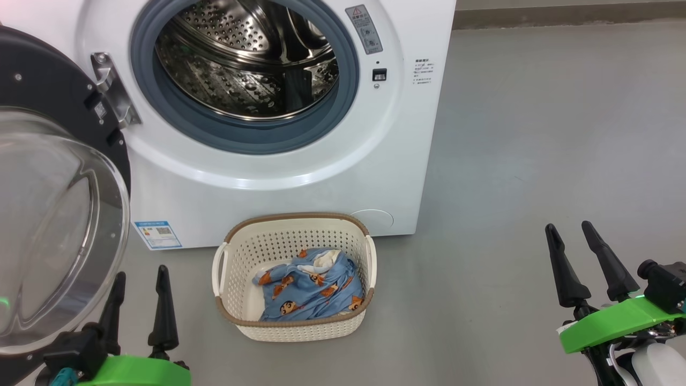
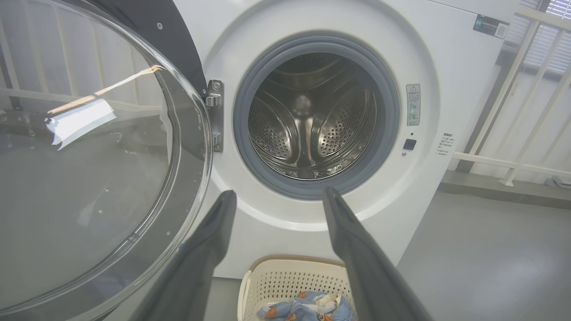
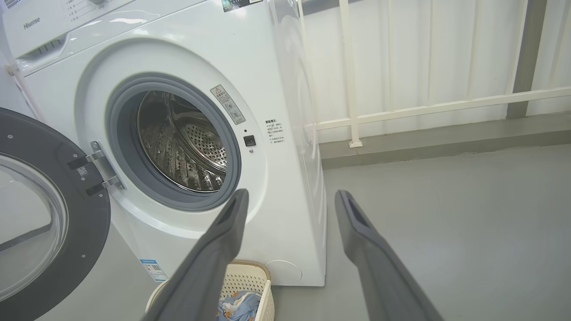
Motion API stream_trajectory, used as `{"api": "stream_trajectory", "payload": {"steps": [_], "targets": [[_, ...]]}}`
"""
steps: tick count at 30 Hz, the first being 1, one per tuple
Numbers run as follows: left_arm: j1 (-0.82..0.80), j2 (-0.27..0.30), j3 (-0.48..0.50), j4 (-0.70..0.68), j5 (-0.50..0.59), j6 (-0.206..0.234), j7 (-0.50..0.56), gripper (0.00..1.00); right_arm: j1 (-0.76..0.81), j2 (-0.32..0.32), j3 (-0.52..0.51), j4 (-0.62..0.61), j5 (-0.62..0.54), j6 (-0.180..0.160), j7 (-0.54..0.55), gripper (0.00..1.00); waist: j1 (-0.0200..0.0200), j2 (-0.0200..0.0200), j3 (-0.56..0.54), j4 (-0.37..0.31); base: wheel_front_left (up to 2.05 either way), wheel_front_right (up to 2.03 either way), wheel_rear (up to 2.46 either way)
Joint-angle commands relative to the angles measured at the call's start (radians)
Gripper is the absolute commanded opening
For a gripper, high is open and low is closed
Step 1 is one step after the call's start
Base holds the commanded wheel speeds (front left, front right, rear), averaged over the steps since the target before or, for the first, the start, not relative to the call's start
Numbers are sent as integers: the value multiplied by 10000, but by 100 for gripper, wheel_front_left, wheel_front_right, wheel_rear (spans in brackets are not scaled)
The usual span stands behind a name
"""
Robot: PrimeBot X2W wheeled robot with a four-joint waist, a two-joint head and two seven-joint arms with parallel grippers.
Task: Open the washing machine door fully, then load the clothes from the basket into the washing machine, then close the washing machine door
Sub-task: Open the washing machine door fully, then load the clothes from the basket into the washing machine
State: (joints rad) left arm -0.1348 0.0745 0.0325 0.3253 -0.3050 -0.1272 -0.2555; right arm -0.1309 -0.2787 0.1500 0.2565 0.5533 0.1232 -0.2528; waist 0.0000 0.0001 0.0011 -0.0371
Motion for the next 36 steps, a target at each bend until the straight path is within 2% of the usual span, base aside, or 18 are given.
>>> {"api": "stream_trajectory", "payload": {"steps": [1,22,29,36], "targets": [[-170,179,264,-182,55,-34,-63,100,1,-116,86,-244,-110,75,-90,100,0,-1,3,15,0,0,0],[-97,495,-204,-395,-370,-34,-63,100,-18,-53,139,-159,4,75,-90,100,0,-1,7,117,7,-6,-1],[-84,542,-233,-377,-399,-34,-63,100,1,-35,123,-175,-4,75,-90,100,0,-1,27,172,114,-103,-11],[-64,533,-157,-366,-366,-34,-63,100,2,-28,139,-162,15,75,-90,100,0,-1,55,195,199,-193,-6]]}}
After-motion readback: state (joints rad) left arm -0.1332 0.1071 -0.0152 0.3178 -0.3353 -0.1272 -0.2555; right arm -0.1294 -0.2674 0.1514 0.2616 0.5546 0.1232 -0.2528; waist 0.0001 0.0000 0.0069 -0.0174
